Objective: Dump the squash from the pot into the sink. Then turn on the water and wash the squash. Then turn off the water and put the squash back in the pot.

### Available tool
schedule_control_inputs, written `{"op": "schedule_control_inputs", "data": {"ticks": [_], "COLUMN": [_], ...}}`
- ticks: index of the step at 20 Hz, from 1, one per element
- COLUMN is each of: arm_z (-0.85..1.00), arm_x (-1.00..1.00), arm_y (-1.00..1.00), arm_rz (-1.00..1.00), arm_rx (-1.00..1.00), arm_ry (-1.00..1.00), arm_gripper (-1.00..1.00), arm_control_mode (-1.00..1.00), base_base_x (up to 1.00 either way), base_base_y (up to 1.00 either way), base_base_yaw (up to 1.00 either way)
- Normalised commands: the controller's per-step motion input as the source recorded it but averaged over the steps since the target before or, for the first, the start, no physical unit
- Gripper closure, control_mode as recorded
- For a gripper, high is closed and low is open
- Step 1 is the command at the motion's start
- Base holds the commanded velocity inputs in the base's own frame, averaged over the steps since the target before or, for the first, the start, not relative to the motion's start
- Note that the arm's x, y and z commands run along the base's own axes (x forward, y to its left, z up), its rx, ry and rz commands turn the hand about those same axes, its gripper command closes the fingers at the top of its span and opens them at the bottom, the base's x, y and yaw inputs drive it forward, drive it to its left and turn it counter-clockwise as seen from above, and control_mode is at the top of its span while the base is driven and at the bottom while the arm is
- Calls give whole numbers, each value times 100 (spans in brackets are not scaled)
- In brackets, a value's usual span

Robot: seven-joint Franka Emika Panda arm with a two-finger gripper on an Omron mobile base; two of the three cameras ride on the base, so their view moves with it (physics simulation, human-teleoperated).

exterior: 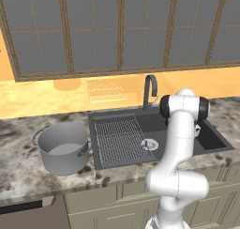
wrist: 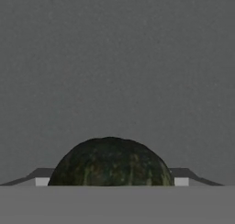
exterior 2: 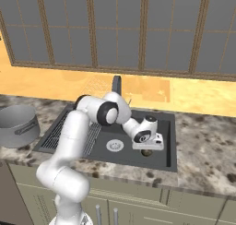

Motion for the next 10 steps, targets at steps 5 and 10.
{"op": "schedule_control_inputs", "data": {"ticks": [5, 10], "arm_z": [98, 100], "arm_x": [-84, -67], "arm_y": [0, 0], "arm_rz": [0, 0], "arm_rx": [6, 6], "arm_ry": [-19, -25], "arm_gripper": [100, 100], "arm_control_mode": [-100, -100], "base_base_x": [0, 0], "base_base_y": [0, 0], "base_base_yaw": [0, 0]}}
